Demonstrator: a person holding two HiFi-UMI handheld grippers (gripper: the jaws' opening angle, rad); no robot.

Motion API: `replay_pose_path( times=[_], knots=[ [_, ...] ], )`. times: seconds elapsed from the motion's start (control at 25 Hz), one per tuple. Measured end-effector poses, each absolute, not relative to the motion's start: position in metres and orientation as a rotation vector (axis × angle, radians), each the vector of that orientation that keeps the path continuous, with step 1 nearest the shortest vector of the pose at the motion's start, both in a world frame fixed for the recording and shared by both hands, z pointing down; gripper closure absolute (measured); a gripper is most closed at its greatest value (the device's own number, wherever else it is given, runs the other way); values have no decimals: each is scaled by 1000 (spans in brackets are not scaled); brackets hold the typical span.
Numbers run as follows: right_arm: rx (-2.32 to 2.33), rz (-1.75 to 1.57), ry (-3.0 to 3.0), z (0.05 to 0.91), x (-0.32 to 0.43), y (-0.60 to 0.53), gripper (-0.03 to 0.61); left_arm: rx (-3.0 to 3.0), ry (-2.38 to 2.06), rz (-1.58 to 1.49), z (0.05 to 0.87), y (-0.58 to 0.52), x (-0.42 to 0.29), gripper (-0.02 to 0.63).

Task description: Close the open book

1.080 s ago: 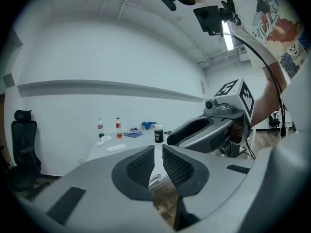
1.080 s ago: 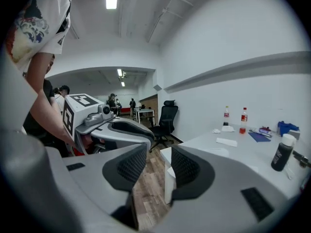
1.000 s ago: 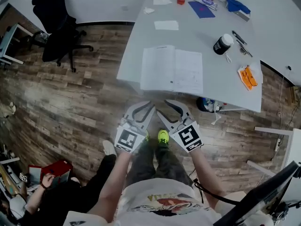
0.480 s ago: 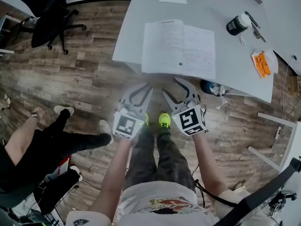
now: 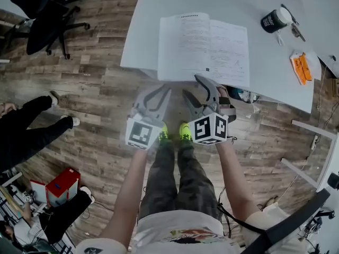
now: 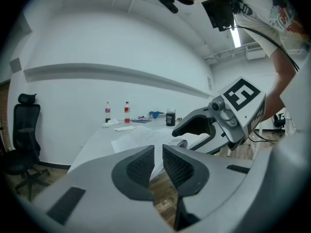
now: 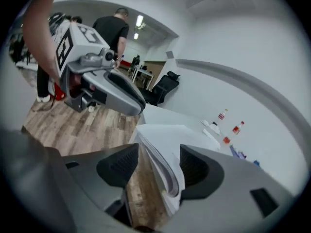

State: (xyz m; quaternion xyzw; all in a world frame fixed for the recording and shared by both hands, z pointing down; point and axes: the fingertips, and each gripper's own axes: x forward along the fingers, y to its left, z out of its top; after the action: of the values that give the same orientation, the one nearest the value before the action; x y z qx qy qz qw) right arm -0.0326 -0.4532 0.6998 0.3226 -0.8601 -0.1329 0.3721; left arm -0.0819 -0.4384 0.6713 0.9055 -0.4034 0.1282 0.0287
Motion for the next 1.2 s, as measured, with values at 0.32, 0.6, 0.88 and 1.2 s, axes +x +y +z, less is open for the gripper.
replay_pose_path(
  times=[0.32, 0.6, 0.88, 1.2],
  knots=[
    [734, -473, -2053, 733, -40, -467, 322, 2778, -1220, 430, 693, -443, -88, 583],
    [707, -547, -1954, 753, -43, -476, 322, 2749, -1241, 416, 701, -449, -99, 583],
    [749, -648, -1882, 765, -54, -486, 324, 2710, -1245, 404, 710, -444, -112, 583],
    [800, -640, -1926, 755, -58, -491, 398, 2694, -1255, 391, 709, -444, -120, 583]
  ],
)
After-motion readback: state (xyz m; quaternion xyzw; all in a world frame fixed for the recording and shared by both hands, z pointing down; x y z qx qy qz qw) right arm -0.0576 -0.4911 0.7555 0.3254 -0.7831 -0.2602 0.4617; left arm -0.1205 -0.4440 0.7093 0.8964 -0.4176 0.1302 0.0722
